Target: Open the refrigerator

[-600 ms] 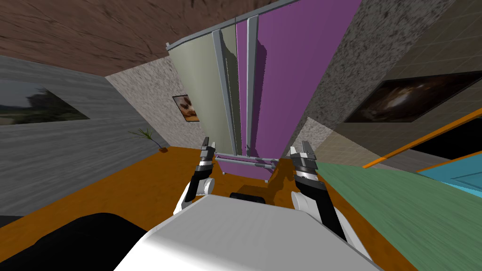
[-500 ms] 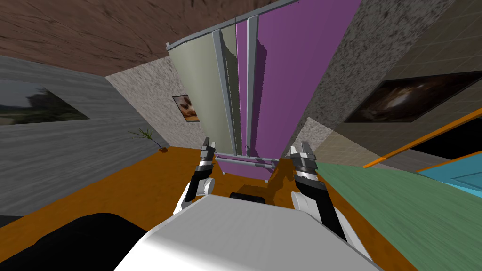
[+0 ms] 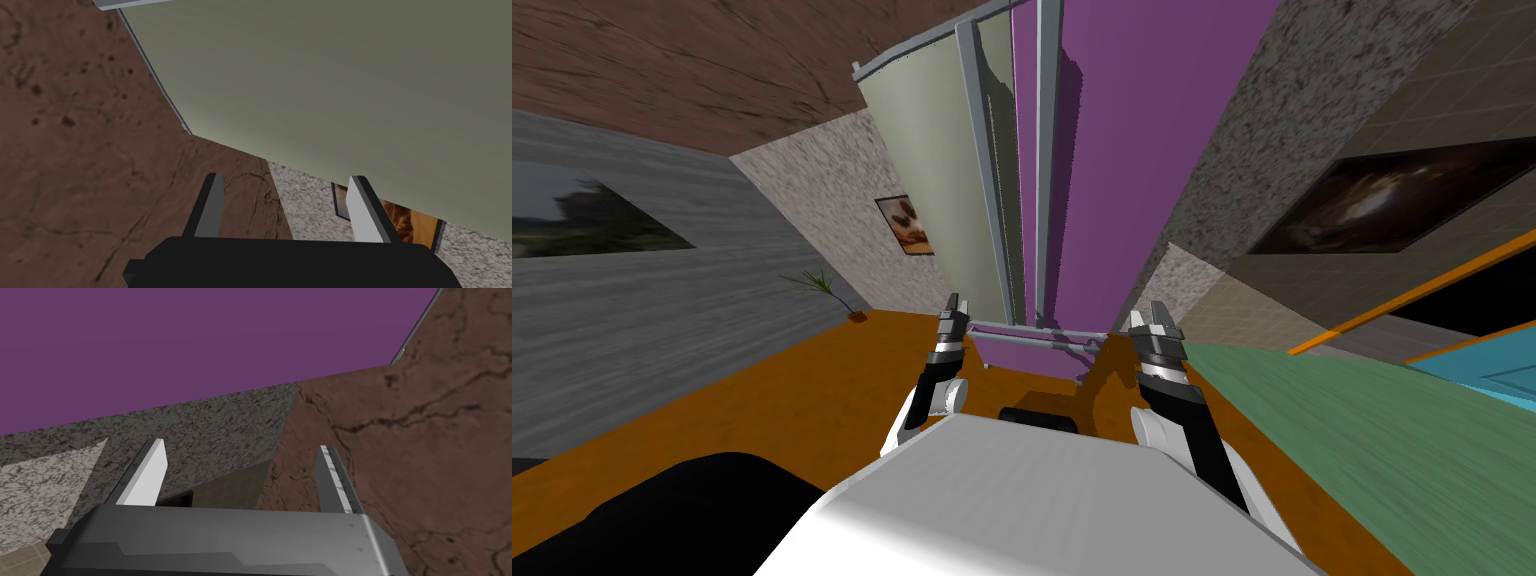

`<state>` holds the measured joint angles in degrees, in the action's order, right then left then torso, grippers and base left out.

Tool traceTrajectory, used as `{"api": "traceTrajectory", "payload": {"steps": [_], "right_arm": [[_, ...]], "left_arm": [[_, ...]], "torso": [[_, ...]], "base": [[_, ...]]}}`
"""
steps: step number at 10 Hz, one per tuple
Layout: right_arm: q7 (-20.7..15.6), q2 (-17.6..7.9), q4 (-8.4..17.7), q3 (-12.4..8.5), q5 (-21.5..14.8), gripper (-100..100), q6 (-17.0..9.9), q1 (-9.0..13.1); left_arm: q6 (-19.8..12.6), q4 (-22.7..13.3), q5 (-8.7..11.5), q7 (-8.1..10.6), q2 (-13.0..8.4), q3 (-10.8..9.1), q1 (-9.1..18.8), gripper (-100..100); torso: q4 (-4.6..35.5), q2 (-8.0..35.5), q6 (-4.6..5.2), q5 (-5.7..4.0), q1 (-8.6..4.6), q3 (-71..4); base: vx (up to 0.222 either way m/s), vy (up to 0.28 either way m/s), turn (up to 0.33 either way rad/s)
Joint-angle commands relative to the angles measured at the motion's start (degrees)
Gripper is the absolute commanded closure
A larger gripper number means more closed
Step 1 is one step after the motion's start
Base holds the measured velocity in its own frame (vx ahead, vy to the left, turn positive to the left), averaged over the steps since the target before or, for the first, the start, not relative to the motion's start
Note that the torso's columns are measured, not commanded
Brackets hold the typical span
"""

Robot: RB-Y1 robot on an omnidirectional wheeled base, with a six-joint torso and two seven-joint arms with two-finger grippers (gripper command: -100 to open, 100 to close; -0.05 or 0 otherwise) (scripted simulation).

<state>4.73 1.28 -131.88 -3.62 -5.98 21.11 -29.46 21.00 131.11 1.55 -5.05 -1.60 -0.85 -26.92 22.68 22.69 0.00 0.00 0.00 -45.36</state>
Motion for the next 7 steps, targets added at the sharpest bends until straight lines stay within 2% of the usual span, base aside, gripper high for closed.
{"api": "traceTrajectory", "payload": {"steps": [1, 3, 4, 5, 7], "right_arm": [[0.0, 0.0, 0.0, 0.0, 0.0, 0, 0.0, 0.0], [0.0, 0.0, 0.0, 0.0, 0.0, 0, 0.0, 0.0], [0.0, 0.0, 0.0, 0.0, 0.0, 0, 0.0, 0.0], [0.0, 0.0, 0.0, 0.0, 0.0, 0, 0.0, 0.0], [0.0, 0.0, 0.0, 0.0, 0.0, 0, 0.0, 0.0]], "left_arm": [[0.0, 0.0, 0.0, 0.00, 0.0, 0.00, 0.0, 0], [0.0, 0.0, 0.0, 0.00, 0.0, 0.00, 0.0, 0], [0.3, -0.5, 0.1, -0.24, -1.6, -0.11, 0.1, -100], [0.6, -1.0, 0.1, -0.49, -2.6, -0.23, 0.3, -100], [2.0, -3.7, 0.4, -1.76, -5.1, -0.82, 1.1, -100]], "torso": [[4.2, 4.2, 0.00, 0.00, 0.00, -8.5], [12.7, 12.7, 0.00, 0.00, 0.00, -25.4], [16.9, 16.9, 0.00, 0.00, 0.00, -33.8], [18.8, 18.8, 0.00, 0.00, -0.03, -37.8], [19.5, 19.5, 0.00, -0.02, -0.07, -39.2]], "base": [[0.000, 0.000, 0.000], [0.000, 0.000, 0.000], [0.011, -0.014, 0.000], [0.010, -0.029, 0.001], [0.021, -0.066, 0.001]]}}
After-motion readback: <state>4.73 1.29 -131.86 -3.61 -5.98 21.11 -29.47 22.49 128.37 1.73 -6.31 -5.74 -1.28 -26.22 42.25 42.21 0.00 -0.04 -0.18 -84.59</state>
